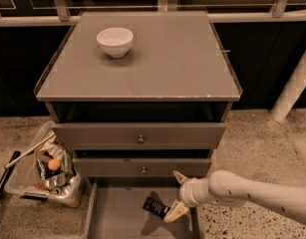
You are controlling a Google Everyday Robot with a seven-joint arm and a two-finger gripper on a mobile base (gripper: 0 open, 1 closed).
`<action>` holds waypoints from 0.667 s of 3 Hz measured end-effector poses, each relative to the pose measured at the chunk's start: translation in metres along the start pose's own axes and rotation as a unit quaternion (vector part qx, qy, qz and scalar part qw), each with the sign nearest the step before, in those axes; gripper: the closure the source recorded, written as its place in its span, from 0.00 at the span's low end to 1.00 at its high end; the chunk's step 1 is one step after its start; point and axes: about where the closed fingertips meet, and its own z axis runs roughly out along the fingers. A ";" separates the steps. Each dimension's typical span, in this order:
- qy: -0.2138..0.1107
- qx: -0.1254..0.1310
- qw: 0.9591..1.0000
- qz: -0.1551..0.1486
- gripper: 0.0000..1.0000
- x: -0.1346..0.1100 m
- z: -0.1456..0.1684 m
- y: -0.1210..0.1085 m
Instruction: Pick rxbar chocolate from bottom drawer and place on counter
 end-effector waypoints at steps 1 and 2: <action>-0.004 0.006 1.000 0.004 0.00 0.028 0.030 -0.002; -0.006 -0.003 1.000 0.030 0.00 0.062 0.060 0.006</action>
Offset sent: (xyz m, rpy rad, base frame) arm -0.0001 -0.0180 -0.1320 0.0444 0.0770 -0.0722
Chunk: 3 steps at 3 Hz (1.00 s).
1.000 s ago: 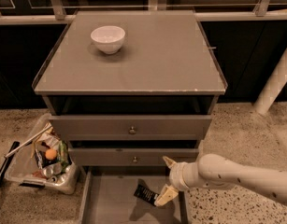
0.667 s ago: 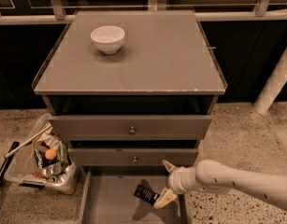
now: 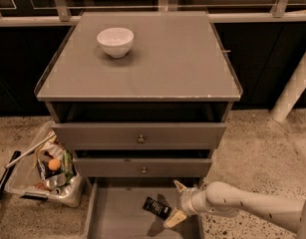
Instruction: Pick rxbar chocolate from bottom drawer and place on counter
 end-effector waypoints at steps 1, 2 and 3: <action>0.000 0.002 1.000 0.004 0.00 0.007 0.008 0.003; -0.006 0.001 1.000 0.008 0.00 0.026 0.032 0.008; -0.016 -0.005 1.000 0.011 0.00 0.046 0.063 0.012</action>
Offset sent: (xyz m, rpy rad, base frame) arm -0.0079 0.0082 -0.0846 0.0334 0.0177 -0.0270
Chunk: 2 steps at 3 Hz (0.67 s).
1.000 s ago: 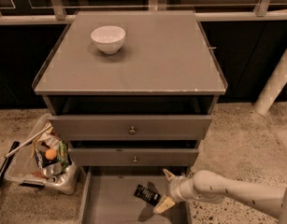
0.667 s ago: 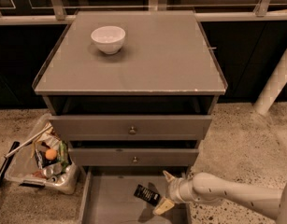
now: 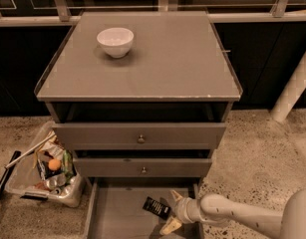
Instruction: Pick rxbar chocolate from bottom drawer and place on counter
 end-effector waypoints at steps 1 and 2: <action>-0.020 -0.007 1.000 0.004 0.00 0.019 0.031 0.000; -0.037 -0.006 0.999 0.008 0.00 0.035 0.058 0.001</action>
Offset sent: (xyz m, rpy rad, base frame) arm 0.0113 0.0196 -0.1035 0.1153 -0.0188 -0.0117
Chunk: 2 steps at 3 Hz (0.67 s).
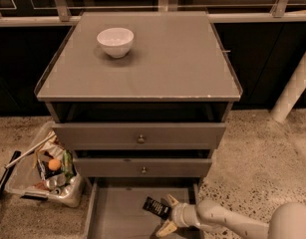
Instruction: Pick rxbar chocolate from bottom drawer and place on counter
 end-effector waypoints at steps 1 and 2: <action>-0.009 0.003 1.000 0.004 0.00 0.013 0.019 -0.002; -0.008 0.017 1.000 0.002 0.00 0.025 0.045 -0.019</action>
Offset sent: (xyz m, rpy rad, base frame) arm 0.0273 0.0100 -0.0585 0.0101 -0.0264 -0.0342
